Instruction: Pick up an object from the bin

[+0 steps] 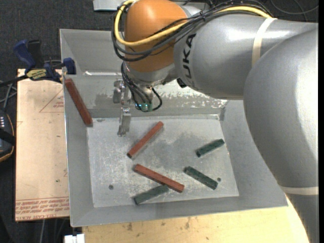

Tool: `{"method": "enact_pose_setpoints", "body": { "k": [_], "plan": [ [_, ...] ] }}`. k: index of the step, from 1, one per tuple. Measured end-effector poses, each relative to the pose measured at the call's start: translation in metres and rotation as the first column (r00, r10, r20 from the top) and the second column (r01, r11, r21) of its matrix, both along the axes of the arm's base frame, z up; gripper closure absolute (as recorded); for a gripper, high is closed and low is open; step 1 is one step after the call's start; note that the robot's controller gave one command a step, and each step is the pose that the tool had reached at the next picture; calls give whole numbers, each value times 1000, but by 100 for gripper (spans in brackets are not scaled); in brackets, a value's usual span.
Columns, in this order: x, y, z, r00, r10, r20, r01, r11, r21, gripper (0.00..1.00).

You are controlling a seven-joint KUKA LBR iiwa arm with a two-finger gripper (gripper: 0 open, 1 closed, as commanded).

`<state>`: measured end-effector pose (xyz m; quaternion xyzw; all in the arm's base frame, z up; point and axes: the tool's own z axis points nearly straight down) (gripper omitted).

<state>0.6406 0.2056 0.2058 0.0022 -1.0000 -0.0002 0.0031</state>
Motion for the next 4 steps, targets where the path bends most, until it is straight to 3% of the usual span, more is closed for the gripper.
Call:
{"method": "enact_pose_setpoints", "body": {
  "k": [1,2,3,4],
  "plan": [
    [2,-1,6,1000,-3,8,3,1000,1,0],
    [-1,-26,-42,989,145,10,-145,989,1,0],
    [-17,-99,-50,947,322,7,-322,947,0,0],
    [-12,-94,-54,918,397,10,-397,918,0,0]
  ]
}}
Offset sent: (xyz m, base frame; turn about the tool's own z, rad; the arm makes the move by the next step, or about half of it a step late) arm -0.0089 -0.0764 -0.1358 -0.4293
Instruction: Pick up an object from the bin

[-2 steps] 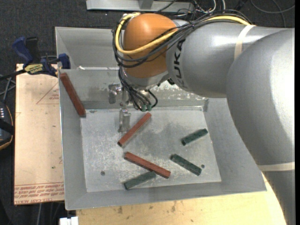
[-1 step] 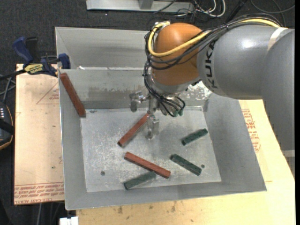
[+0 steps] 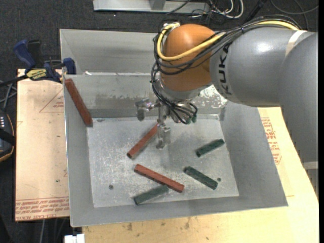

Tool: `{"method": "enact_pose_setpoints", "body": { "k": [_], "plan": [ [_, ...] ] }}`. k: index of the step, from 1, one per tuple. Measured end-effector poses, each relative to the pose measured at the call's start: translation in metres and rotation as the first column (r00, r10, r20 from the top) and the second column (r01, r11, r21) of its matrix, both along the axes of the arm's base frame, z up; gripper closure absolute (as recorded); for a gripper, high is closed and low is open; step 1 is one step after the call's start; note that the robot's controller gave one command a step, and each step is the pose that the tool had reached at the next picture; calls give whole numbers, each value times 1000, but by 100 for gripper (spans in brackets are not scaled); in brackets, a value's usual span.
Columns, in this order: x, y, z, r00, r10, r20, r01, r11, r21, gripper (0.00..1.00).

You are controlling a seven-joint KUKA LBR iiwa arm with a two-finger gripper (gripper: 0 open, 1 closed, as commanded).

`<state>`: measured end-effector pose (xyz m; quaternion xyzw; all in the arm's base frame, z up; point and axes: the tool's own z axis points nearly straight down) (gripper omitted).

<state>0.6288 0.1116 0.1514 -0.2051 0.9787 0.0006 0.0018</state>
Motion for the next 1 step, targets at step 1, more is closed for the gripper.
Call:
{"method": "enact_pose_setpoints", "body": {
  "k": [1],
  "plan": [
    [10,2,-73,983,184,4,-184,983,-1,0]
  ]
}}
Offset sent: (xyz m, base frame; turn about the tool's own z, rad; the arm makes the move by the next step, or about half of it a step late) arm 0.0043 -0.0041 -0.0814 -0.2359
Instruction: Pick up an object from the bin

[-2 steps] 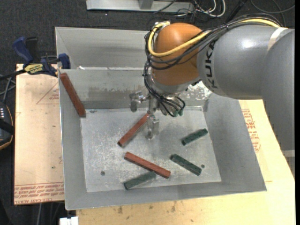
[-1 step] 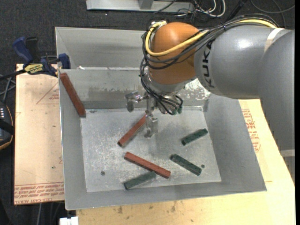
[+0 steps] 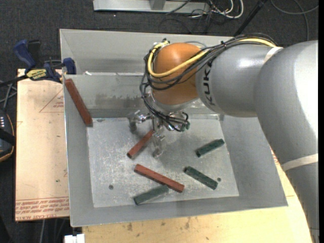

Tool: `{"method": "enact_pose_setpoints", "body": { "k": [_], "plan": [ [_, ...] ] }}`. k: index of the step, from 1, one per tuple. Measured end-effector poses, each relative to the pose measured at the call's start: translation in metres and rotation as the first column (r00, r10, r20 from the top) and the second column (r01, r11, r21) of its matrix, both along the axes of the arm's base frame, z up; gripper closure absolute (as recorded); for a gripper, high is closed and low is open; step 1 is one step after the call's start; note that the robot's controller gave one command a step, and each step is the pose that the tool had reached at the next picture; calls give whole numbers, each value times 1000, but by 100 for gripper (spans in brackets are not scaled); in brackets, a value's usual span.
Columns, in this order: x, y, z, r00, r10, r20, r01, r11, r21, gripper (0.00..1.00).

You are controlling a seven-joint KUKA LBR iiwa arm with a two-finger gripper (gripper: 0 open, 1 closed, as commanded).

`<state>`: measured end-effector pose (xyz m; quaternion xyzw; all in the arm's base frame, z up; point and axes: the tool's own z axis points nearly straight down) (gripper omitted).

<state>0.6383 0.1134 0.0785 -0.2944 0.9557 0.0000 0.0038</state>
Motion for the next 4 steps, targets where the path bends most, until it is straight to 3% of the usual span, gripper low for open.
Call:
{"method": "enact_pose_setpoints", "body": {
  "k": [1,4],
  "plan": [
    [3,-2,-24,1000,19,-4,-19,1000,-2,100],
    [4,-1,-12,1000,20,3,-20,1000,2,100]
  ]
}}
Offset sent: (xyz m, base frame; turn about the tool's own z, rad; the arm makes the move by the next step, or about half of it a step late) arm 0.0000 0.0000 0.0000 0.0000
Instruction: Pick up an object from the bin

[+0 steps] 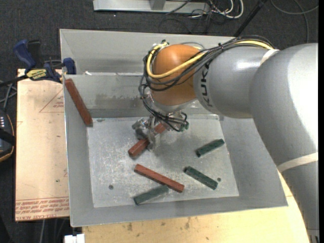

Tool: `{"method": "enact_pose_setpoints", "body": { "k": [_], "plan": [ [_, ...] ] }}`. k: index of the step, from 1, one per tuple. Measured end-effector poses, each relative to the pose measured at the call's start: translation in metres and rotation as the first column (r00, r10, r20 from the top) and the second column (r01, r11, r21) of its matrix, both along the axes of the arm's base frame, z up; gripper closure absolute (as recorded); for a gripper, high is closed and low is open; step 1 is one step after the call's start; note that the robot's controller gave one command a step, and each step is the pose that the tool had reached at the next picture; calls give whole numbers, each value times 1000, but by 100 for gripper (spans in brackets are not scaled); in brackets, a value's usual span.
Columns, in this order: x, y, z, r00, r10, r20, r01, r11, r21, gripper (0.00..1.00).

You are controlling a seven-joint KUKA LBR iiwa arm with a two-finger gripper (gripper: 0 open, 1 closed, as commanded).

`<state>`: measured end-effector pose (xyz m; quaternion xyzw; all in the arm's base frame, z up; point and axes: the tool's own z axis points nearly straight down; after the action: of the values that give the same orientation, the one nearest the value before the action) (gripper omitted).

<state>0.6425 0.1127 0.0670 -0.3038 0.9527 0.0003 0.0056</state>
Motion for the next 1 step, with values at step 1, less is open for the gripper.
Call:
{"method": "enact_pose_setpoints", "body": {
  "k": [1],
  "plan": [
    [-1,0,6,1000,0,-5,0,1000,-1,100]
  ]
}}
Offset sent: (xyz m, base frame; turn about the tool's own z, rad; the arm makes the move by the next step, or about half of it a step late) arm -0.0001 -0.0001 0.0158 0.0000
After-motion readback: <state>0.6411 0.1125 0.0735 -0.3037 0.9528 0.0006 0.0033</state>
